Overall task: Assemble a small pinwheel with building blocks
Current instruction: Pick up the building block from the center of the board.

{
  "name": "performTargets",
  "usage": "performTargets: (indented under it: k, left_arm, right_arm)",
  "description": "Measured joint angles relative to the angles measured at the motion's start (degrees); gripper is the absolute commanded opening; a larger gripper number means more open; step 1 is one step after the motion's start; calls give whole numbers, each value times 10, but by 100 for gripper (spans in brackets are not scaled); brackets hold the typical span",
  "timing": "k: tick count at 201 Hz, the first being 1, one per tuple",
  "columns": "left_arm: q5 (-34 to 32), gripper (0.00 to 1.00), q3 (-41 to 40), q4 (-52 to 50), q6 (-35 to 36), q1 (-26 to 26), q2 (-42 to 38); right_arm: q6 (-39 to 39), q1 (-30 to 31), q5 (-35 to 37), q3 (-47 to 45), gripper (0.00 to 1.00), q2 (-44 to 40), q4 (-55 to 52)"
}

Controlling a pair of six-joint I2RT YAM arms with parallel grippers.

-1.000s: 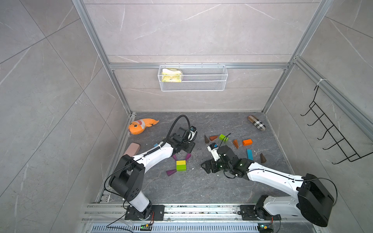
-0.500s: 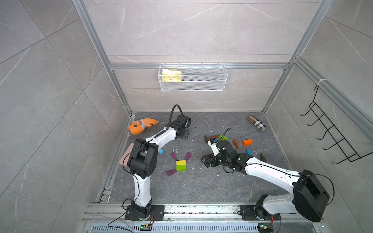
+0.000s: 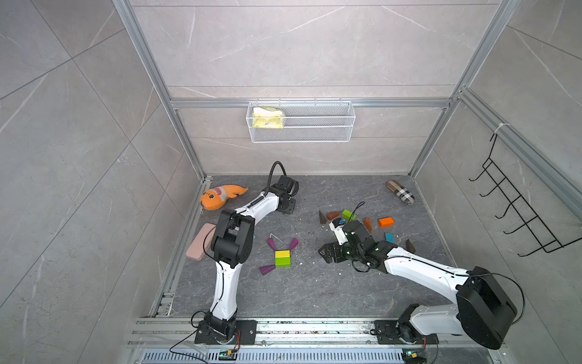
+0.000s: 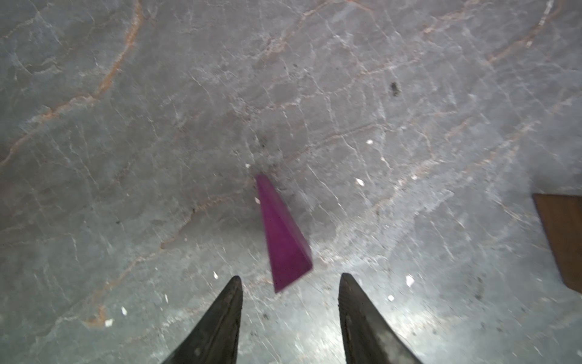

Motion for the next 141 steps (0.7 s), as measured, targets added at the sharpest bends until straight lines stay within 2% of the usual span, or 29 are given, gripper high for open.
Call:
performTargets:
  k: [94,141]
  left_arm:
    - [18,45,39,-22,5,7,43]
    - [19,39,51,-26,5,7,54]
  right_arm:
    - [-2,-9,-6,0,90,0,-2]
    - [-2,-12,-7,0,90,0,-5]
